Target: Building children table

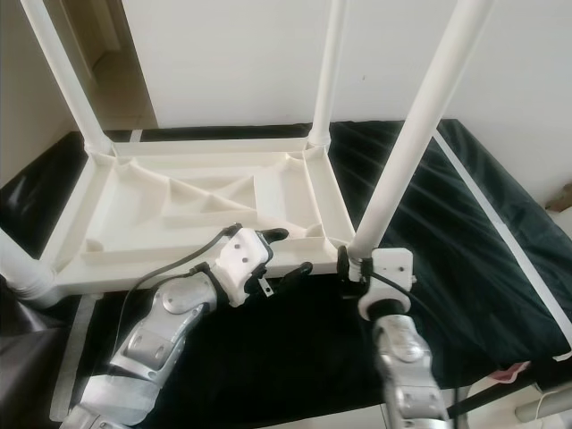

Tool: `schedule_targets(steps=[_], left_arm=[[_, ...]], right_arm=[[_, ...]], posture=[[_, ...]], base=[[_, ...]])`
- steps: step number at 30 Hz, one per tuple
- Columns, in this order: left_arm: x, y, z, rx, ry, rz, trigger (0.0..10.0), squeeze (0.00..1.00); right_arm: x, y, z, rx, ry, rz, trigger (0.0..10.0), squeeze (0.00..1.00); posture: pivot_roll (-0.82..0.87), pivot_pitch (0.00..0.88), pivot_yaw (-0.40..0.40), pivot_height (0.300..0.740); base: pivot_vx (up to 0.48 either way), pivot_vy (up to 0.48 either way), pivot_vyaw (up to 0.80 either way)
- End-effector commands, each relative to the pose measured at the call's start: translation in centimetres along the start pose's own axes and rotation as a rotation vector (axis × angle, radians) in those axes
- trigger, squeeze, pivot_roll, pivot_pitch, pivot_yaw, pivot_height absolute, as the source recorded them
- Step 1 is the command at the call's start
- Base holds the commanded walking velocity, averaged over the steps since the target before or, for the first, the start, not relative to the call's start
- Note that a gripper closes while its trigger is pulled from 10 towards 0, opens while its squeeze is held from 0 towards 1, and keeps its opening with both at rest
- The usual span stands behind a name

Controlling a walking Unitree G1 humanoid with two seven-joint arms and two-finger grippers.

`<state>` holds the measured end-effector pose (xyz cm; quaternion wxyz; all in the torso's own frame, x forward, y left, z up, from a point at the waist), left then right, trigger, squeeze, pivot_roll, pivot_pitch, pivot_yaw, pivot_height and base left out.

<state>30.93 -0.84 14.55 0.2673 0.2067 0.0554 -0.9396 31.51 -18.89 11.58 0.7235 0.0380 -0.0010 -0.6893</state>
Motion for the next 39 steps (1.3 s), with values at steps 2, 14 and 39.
schedule_targets(steps=[2,14,39], left_arm=[[-0.1,-0.1,-0.1,-0.002,-0.011,0.012,10.0,0.00],[0.1,-0.1,-0.3,-0.006,0.007,-0.026,10.0,0.00],[-0.2,-0.5,-0.3,-0.003,0.006,0.016,10.0,0.00]], right_arm=[[0.1,-0.1,0.0,0.001,0.005,0.039,10.0,0.00],[0.2,2.0,0.3,-0.074,-0.118,0.322,10.0,0.00],[-0.1,4.0,-3.1,-0.233,-0.041,0.441,10.0,0.00]], posture=[[-0.01,0.000,-0.037,0.740],[-0.02,0.000,-0.035,0.740],[0.03,0.000,-0.050,0.740]], base=[[0.000,0.000,0.00],[0.000,0.000,0.00],[0.000,0.000,0.00]])
Point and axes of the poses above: a point about 5 cm out from each wrist's last joint towards the gripper, its own y axis pointing out of the wrist towards the gripper, its own z axis along the axis of the wrist's last joint, x = y × z, the point moved 6 cm from there along y, pointing out of the wrist towards the gripper, and after that the axes turned 7 degrees about y, right-handed, at the moved point
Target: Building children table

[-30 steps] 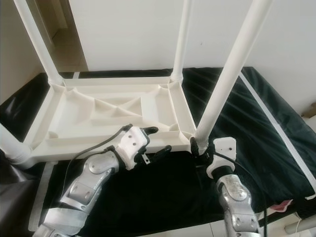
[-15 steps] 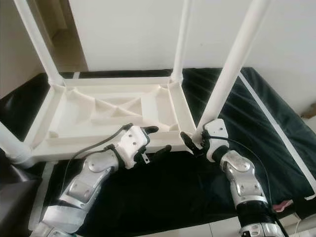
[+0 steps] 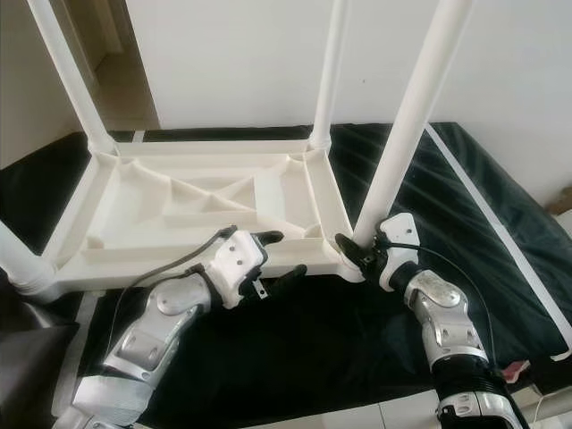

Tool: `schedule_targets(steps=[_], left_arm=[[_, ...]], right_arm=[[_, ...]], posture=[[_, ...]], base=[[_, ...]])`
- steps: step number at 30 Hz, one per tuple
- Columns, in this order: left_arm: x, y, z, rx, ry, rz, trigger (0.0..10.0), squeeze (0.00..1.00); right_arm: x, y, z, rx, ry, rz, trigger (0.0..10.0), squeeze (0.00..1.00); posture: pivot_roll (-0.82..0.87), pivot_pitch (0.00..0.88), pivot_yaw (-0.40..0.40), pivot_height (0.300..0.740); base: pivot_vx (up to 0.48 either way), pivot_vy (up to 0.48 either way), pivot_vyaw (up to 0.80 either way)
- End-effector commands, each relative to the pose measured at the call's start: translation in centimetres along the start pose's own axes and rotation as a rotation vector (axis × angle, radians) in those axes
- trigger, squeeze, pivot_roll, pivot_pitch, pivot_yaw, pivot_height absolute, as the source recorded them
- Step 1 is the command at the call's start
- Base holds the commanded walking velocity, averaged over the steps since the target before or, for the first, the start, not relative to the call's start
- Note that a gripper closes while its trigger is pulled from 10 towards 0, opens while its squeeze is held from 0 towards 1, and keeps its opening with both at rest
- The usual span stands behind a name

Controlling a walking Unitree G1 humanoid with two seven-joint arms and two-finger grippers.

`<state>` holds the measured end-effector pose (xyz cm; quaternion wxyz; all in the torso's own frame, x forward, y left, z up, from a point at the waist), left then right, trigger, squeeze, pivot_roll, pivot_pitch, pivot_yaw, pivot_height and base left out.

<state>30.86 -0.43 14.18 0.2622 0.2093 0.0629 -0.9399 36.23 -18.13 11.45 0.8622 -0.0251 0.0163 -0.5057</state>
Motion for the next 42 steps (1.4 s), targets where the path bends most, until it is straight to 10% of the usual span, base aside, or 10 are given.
schedule_targets(steps=[1,25,33,42], left_arm=[[-0.2,-0.1,0.1,0.007,-0.005,0.027,10.0,0.00],[1.0,-0.1,-0.2,-0.005,-0.015,-0.017,10.0,0.00],[1.2,0.1,-0.1,-0.003,-0.016,-0.023,10.0,0.00],[1.1,0.0,-0.2,-0.006,-0.013,-0.023,10.0,0.00]], right_arm=[[0.1,-0.5,-2.9,-0.102,0.045,-0.027,10.0,0.00],[1.5,-2.4,-5.2,-0.137,0.174,-0.654,10.0,0.00],[1.2,-4.3,-4.9,-0.107,0.219,-1.063,10.0,0.00],[1.5,-4.9,-4.4,-0.072,0.231,-1.093,10.0,0.00]], posture=[[0.02,0.000,-0.047,0.740],[-0.01,0.000,-0.022,0.740],[-0.01,0.000,-0.028,0.740],[0.00,0.000,-0.030,0.740]], base=[[0.000,0.000,0.00],[0.000,0.000,0.00],[0.000,0.000,0.00],[0.000,0.000,0.00]])
Point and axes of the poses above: a point about 5 cm out from each wrist's last joint towards the gripper, its own y axis pointing out of the wrist towards the gripper, its own z axis along the axis of the wrist's last joint, x = y × z, the point moved 6 cm from there along y, pointing out of the wrist towards the gripper, and after that the axes turned 7 degrees about y, right-handed, at the moved point
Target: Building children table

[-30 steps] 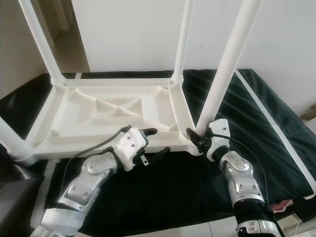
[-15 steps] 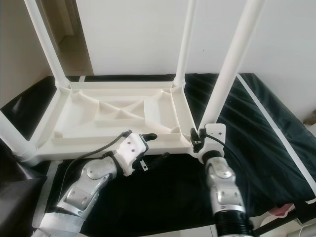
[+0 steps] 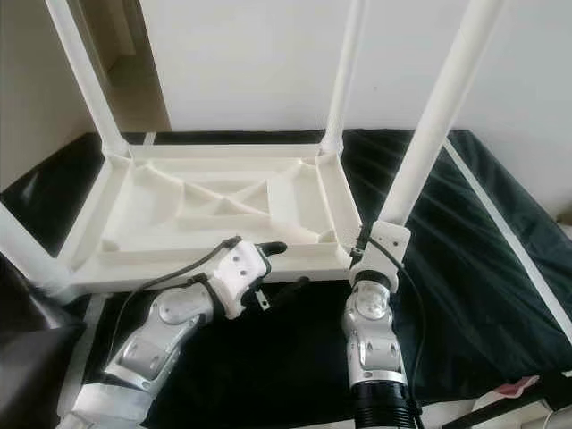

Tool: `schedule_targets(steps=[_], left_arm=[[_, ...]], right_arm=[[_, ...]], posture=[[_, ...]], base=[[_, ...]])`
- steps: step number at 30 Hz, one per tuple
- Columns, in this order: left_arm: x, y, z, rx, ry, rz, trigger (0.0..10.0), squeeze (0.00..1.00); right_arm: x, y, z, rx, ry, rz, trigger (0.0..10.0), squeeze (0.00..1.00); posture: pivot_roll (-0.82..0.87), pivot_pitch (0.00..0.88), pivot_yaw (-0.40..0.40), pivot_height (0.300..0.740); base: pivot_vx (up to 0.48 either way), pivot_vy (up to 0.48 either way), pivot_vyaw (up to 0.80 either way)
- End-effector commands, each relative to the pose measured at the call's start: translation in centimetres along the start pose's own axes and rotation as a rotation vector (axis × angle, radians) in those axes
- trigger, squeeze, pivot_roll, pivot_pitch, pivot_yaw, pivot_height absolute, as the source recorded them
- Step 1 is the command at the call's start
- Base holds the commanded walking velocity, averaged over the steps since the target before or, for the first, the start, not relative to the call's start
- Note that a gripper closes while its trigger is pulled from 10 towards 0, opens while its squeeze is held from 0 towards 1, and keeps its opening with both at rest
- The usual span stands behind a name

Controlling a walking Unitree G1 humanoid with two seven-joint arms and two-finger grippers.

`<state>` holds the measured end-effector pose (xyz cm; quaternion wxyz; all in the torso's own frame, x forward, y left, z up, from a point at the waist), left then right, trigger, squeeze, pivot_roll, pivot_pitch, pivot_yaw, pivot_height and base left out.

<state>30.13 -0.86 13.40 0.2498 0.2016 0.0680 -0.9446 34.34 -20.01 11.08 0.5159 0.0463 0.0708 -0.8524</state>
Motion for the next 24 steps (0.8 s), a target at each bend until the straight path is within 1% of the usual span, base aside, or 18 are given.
schedule_targets(steps=[1,4,6,7,10,11,12,15,19,21,22,23,24], left_arm=[[0.0,-0.1,0.1,0.001,-0.001,0.009,10.0,0.00],[-0.1,-0.1,0.1,-0.001,0.001,0.011,10.0,0.00],[-0.1,-0.1,0.1,-0.001,0.002,0.010,10.0,0.00],[-0.1,-0.1,0.1,-0.001,0.003,0.011,10.0,0.00],[-0.1,-0.1,0.1,-0.001,0.003,0.011,10.0,0.00],[-0.1,-0.1,0.1,0.000,0.004,0.011,10.0,0.00],[-0.1,-0.1,0.1,0.000,0.004,0.011,10.0,0.00],[-0.2,0.0,0.2,0.002,0.005,0.010,10.0,0.00],[-0.1,0.0,0.2,0.000,0.006,0.008,10.0,0.00],[-0.2,0.0,0.1,-0.003,0.011,0.002,10.0,0.00],[-0.2,0.0,0.1,-0.003,0.011,0.002,10.0,0.00],[-0.4,0.1,0.1,-0.006,0.018,0.006,10.0,0.00],[-0.4,0.1,0.1,-0.006,0.018,0.006,10.0,0.00]], right_arm=[[2.9,-0.5,-3.3,-0.112,-0.032,-0.120,10.0,0.00],[2.4,-0.5,-3.1,-0.106,-0.025,-0.115,10.0,0.00],[2.4,-0.6,-3.1,-0.104,-0.024,-0.118,10.0,0.00],[2.2,-0.5,-3.0,-0.100,-0.046,-0.103,10.0,0.00],[2.0,-0.4,-2.9,-0.094,-0.056,-0.078,10.0,0.00],[1.8,-0.4,-2.7,-0.084,-0.057,-0.052,10.0,1.00],[1.8,-0.4,-2.7,-0.084,-0.057,-0.052,10.0,1.00],[1.5,-0.3,-1.9,-0.049,-0.038,0.001,10.0,1.00],[1.6,-0.2,-1.7,-0.039,-0.041,0.011,10.0,1.00],[1.6,-0.4,-1.4,-0.014,-0.063,0.067,10.0,1.00],[1.6,-0.4,-1.4,-0.014,-0.063,0.067,10.0,1.00],[1.5,-0.6,-1.2,0.000,-0.062,0.126,10.0,1.00],[1.5,-0.6,-1.2,0.000,-0.062,0.126,10.0,1.00]], posture=[[0.01,0.000,-0.030,0.740],[0.01,0.000,-0.030,0.740],[0.01,0.000,-0.030,0.740],[0.01,0.000,-0.030,0.740],[0.01,0.000,-0.031,0.740],[0.01,0.000,-0.030,0.740],[0.01,0.000,-0.030,0.740],[0.01,0.000,-0.031,0.740],[0.00,0.000,-0.030,0.740],[0.00,0.000,-0.029,0.740],[0.00,0.000,-0.029,0.740],[0.00,0.000,-0.033,0.740],[0.00,0.000,-0.033,0.740]], base=[[0.000,0.000,0.00],[0.000,0.000,0.00],[0.000,0.000,0.00],[0.000,0.000,0.00],[0.000,0.000,0.00],[0.000,0.000,0.00],[0.000,0.000,0.00],[0.000,0.000,0.00],[0.000,0.000,0.00],[0.000,0.000,0.00],[0.000,0.000,0.00],[0.000,0.000,0.00],[0.000,0.000,0.00]])
Point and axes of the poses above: a point about 5 cm out from each wrist's last joint towards the gripper, its own y axis pointing out of the wrist towards the gripper, its own z axis along the axis of the wrist's last joint, x = y × z, the point moved 6 cm from there along y, pointing out of the wrist towards the gripper, and after that the axes turned 7 degrees about y, right-handed, at the moved point
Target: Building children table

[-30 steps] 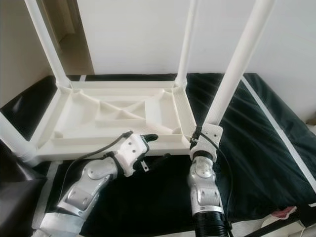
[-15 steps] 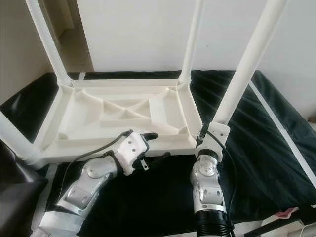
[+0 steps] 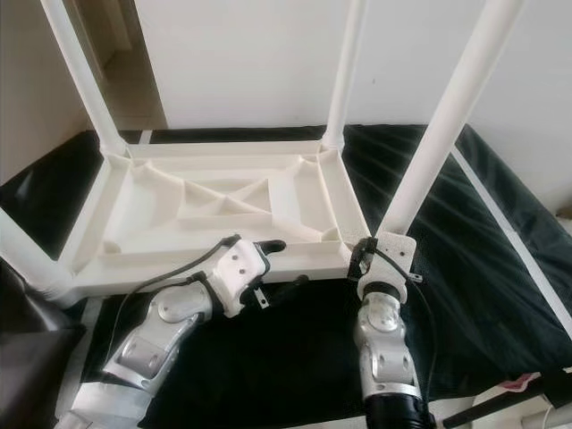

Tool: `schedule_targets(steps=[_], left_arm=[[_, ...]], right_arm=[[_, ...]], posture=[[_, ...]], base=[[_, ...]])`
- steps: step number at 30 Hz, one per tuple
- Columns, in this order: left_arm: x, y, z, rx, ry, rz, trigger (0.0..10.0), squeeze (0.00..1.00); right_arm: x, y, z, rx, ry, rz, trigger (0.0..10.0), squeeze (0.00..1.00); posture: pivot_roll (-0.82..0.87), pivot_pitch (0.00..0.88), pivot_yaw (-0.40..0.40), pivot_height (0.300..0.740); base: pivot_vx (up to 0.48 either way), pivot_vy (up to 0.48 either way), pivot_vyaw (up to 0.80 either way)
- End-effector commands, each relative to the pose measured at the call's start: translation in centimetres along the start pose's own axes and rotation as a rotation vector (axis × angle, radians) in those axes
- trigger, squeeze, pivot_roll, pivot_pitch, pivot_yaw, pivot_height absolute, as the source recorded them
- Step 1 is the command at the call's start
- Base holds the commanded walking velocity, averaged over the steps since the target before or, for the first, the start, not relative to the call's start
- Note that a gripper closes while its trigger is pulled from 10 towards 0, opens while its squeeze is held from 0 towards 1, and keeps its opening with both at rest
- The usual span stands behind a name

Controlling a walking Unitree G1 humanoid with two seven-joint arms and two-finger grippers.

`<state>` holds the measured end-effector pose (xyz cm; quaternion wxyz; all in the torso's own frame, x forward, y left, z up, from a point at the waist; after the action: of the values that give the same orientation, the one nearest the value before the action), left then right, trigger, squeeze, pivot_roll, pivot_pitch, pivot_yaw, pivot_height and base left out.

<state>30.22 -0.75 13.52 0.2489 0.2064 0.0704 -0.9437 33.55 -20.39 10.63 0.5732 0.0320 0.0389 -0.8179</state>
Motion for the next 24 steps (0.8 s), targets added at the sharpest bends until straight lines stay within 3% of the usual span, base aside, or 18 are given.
schedule_targets(steps=[1,2,4,9,13,20,24], left_arm=[[-0.5,0.2,0.1,-0.003,0.011,0.013,10.0,0.00],[-0.8,0.2,0.1,-0.004,0.014,0.019,10.0,0.00],[-0.8,0.2,0.1,-0.004,0.014,0.019,10.0,0.00],[-0.5,0.0,-0.4,-0.018,0.016,0.022,10.0,0.00],[-0.1,0.1,-0.3,-0.015,0.004,0.023,10.0,0.00],[-0.1,0.4,-0.3,-0.012,0.003,0.023,10.0,0.00],[-0.3,0.6,-0.3,-0.010,0.009,0.020,10.0,0.00]], right_arm=[[0.6,-0.3,-0.8,-0.029,0.005,0.034,10.0,0.88],[0.5,-0.4,-0.7,-0.029,0.011,0.079,10.0,0.00],[0.5,-0.4,-0.7,-0.029,0.011,0.079,10.0,0.00],[-0.3,-1.3,0.0,-0.010,0.033,0.240,10.0,0.00],[0.5,-1.2,0.5,-0.009,0.048,0.280,10.0,0.00],[1.0,-0.9,1.2,-0.012,0.011,0.403,10.0,0.00],[0.8,-0.5,1.6,-0.016,-0.063,0.524,10.0,0.00]], posture=[[0.00,0.000,-0.034,0.740],[-0.01,0.000,-0.034,0.740],[-0.01,0.000,-0.034,0.740],[-0.01,0.000,-0.044,0.740],[-0.01,0.000,-0.048,0.740],[-0.01,0.000,-0.048,0.740],[-0.03,0.000,-0.041,0.740]], base=[[0.000,0.000,0.00],[0.000,0.000,0.00],[0.000,0.000,0.00],[0.000,0.000,0.00],[0.000,0.000,0.00],[0.000,0.000,0.00],[0.000,0.000,0.00]])
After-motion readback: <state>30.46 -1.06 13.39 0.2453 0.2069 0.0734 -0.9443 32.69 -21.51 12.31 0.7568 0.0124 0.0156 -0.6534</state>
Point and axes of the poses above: a point about 5 cm out from each wrist's last joint towards the gripper, its own y axis pointing out of the wrist towards the gripper, its own z axis along the axis of the wrist's last joint, x = y × z, the point moved 6 cm from there along y, pointing out of the wrist towards the gripper, and after that the axes turned 7 degrees about y, right-handed, at the moved point
